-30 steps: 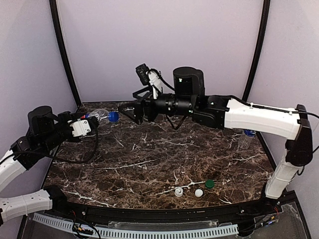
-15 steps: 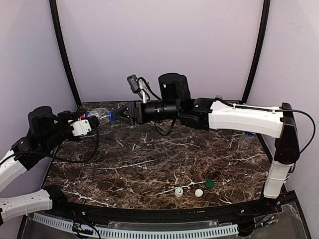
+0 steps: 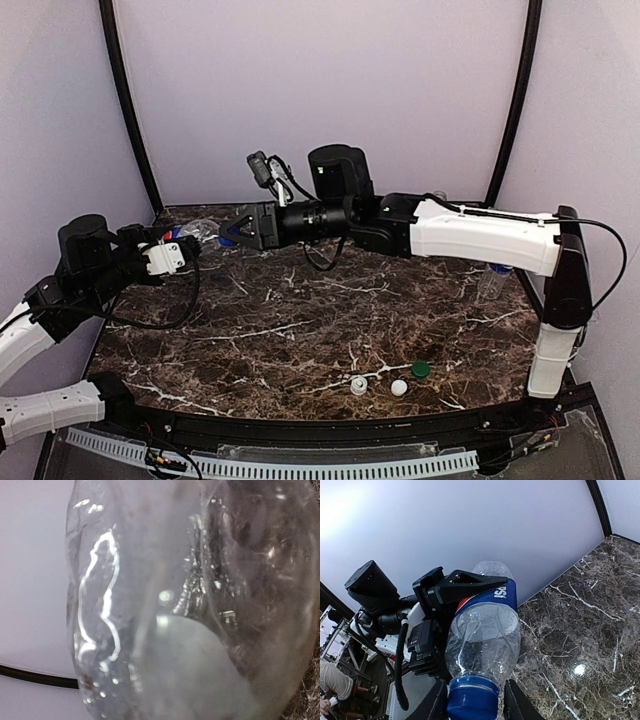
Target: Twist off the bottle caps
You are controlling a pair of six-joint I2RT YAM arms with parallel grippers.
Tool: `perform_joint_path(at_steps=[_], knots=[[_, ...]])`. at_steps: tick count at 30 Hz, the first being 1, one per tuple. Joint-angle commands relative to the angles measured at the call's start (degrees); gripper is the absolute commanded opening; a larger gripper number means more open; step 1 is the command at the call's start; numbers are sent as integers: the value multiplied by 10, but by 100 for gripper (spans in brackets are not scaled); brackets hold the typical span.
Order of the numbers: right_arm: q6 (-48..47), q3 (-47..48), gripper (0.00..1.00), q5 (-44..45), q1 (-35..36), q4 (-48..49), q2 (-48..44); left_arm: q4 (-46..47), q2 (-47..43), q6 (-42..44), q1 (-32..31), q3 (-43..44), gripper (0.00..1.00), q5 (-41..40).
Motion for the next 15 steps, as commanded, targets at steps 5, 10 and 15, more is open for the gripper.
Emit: perform_joint_path(at_steps=[5,10,15], knots=[[-11,-7,35,17,7,-28,-12,21,1,3,-3,-6,33,-6],[-13,10,21,3,6,-40,-5,24,3,4,-3,-5,33,-6],[-23,17,0,-15,7,-51,2,25,3,-5,-3,0,33,-12]])
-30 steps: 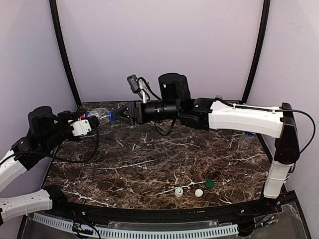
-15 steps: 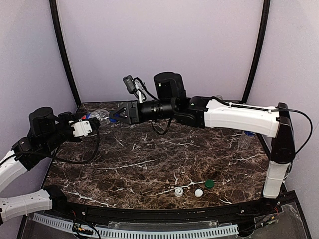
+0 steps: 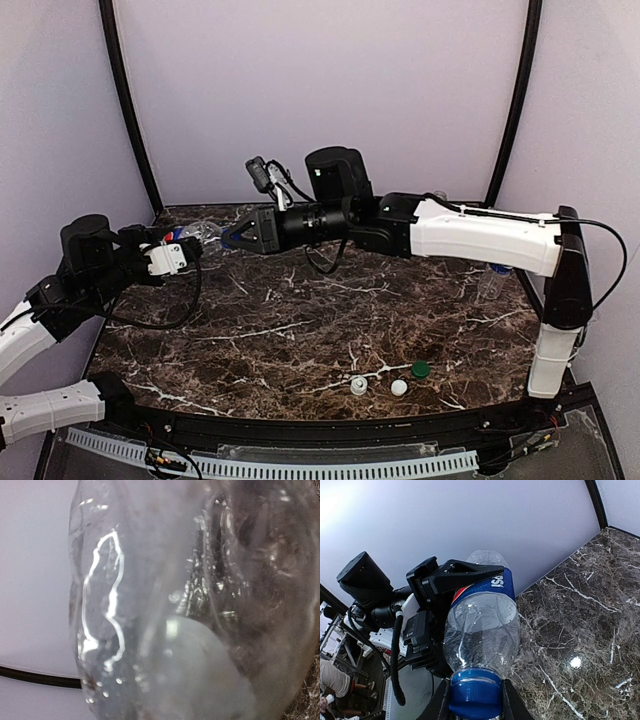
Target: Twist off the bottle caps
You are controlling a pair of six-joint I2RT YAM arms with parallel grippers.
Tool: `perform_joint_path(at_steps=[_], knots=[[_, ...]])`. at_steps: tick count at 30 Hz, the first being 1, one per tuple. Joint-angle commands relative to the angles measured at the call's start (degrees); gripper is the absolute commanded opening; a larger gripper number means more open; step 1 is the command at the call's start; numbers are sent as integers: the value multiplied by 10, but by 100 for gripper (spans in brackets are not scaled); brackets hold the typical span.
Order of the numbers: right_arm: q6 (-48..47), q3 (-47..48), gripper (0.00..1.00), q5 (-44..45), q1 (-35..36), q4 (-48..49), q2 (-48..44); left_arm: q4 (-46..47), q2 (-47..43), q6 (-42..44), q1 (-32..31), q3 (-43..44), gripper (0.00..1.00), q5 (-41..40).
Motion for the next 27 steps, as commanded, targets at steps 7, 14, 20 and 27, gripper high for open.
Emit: perform_joint_path(at_steps=[7,14,20,27], knots=[[-217,20,0,-10,38,-60,-26,-85,-5,-39,-3,33,32,88],[-668,-99,0,223,163,3,-104,-326,-5,-27,-3,76,32,257],[-952,-164,0,373,214,97,-121,-423,0,-8,-3,85,32,303],[-1368,-247,0,510,244,294,-89,-454,-4,26,-3,73,32,297]])
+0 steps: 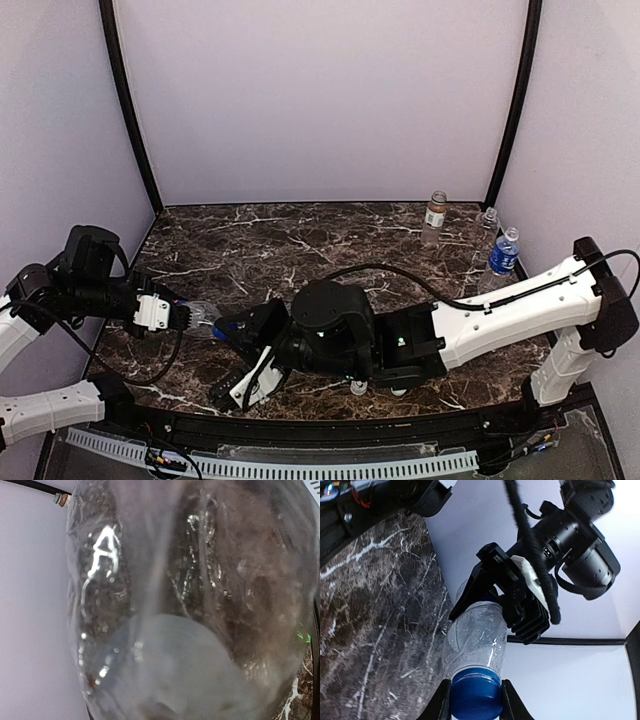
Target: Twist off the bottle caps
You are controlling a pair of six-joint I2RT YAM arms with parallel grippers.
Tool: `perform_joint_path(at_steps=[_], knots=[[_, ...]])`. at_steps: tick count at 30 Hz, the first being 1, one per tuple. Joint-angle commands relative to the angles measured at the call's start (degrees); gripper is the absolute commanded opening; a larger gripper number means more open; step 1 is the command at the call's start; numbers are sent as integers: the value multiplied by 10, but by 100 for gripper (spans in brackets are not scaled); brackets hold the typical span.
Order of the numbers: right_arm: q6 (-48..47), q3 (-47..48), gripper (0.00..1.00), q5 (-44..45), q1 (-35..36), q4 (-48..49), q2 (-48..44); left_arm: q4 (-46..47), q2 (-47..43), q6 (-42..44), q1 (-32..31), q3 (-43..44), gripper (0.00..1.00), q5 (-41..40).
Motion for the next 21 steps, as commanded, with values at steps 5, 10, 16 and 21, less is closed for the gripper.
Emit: perform_joint_path(at_steps=[5,10,16,21], knots=[[-425,-51,0,118,-1,244,22,-79,0,37,-2,-15,32,7],[-408,-50,0,100,-5,258,21,-71,-6,31,-2,-20,32,2],[-347,-52,71,111,-17,289,32,-15,-9,-20,-2,-10,32,-4],[-284,-60,99,120,-20,325,21,23,-7,-51,-2,-7,31,-21]])
